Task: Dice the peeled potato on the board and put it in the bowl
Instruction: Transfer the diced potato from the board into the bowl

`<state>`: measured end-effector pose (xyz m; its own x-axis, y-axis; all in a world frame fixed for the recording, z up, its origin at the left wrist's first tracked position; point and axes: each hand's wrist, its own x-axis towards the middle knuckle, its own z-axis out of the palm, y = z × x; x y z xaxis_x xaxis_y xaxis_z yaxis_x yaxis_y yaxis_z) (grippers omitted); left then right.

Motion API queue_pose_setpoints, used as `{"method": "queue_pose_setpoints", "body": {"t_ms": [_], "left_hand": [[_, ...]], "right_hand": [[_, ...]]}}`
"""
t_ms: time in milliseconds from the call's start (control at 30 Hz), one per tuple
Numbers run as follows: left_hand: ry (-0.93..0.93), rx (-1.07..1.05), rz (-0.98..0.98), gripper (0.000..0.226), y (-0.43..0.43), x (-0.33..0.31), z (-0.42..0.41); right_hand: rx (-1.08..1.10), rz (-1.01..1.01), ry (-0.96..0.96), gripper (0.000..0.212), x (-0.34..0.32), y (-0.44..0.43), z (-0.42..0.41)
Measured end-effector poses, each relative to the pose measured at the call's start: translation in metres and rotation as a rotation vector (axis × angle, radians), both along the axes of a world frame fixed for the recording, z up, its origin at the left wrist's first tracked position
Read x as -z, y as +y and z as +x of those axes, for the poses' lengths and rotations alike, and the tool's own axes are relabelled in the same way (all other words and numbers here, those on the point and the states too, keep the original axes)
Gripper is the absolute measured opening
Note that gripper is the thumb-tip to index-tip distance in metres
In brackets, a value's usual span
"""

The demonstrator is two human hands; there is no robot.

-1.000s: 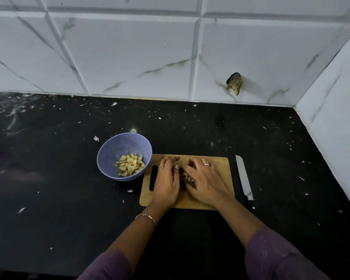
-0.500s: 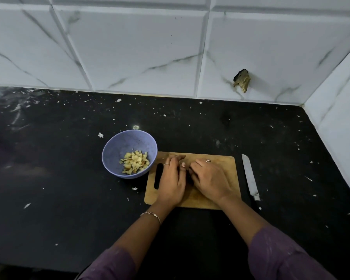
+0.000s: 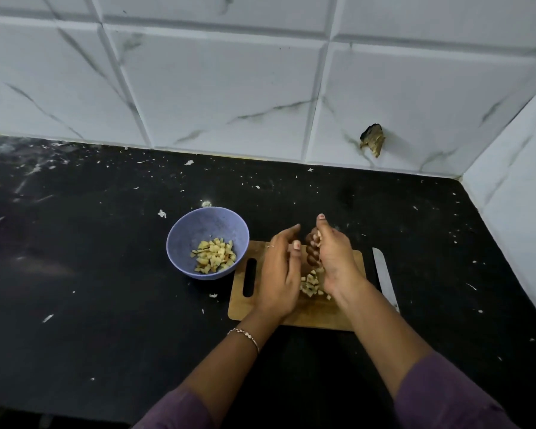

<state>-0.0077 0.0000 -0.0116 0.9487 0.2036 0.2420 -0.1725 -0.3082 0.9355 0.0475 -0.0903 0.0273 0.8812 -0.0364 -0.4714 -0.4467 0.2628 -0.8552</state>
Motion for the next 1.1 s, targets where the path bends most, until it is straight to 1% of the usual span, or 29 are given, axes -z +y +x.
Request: {"method": "queue_pose_setpoints", "body": {"t_ms": [67,100,200,267,333,367,433,533,633,733,800,867,900,1000,1100], "left_hand": [[-0.052,0.008,-0.065,0.048,-0.005,-0.015,0.002],[-0.068,0.008,-0.089,0.049,-0.004,-0.022,0.002],[-0.083,-0.012,-0.139,0.046,0.003,-0.038,0.007],[-0.1,-0.065,-0.139,0.043,0.014,-0.046,0.012],[-0.124,-0.133,-0.139,0.035,0.029,-0.052,0.016],[-0.139,-0.161,-0.14,0.031,0.036,-0.055,0.019],[-0.16,-0.234,-0.134,0.027,0.053,-0.057,0.024],[-0.138,-0.363,-0.099,0.027,0.081,-0.054,0.03],[-0.056,-0.408,-0.087,0.027,0.106,-0.044,0.033],[-0.028,-0.414,-0.122,0.028,0.125,-0.032,0.035],[-0.033,-0.4,-0.185,0.032,0.133,-0.028,0.035],[-0.045,-0.404,-0.289,0.039,0.139,-0.028,0.034],[-0.045,-0.416,-0.326,0.042,0.143,-0.028,0.033],[-0.031,-0.457,-0.349,0.049,0.156,-0.022,0.031],[-0.02,-0.465,-0.336,0.05,0.164,-0.018,0.03]], "right_hand": [[-0.006,0.248,0.111,0.049,-0.013,0.008,-0.004],[-0.029,0.343,0.137,0.05,-0.019,0.013,-0.006],[-0.086,0.506,0.117,0.037,-0.03,0.035,-0.014],[-0.092,0.567,0.097,0.032,-0.037,0.053,-0.016],[-0.122,0.619,0.109,0.03,-0.042,0.07,-0.014],[-0.162,0.631,0.125,0.028,-0.044,0.077,-0.013],[-0.223,0.593,0.18,0.022,-0.048,0.095,-0.011],[-0.275,0.631,0.229,0.023,-0.043,0.12,-0.009],[-0.336,0.566,0.24,0.028,-0.037,0.138,-0.008],[-0.379,0.518,0.269,0.029,-0.032,0.148,-0.005],[-0.403,0.49,0.304,0.032,-0.028,0.155,0.0],[-0.438,0.465,0.317,0.034,-0.026,0.159,0.007],[-0.465,0.421,0.313,0.034,-0.025,0.159,0.01],[-0.53,0.176,0.283,0.036,-0.02,0.16,0.016],[-0.551,-0.078,0.184,0.036,-0.01,0.161,0.019]]}}
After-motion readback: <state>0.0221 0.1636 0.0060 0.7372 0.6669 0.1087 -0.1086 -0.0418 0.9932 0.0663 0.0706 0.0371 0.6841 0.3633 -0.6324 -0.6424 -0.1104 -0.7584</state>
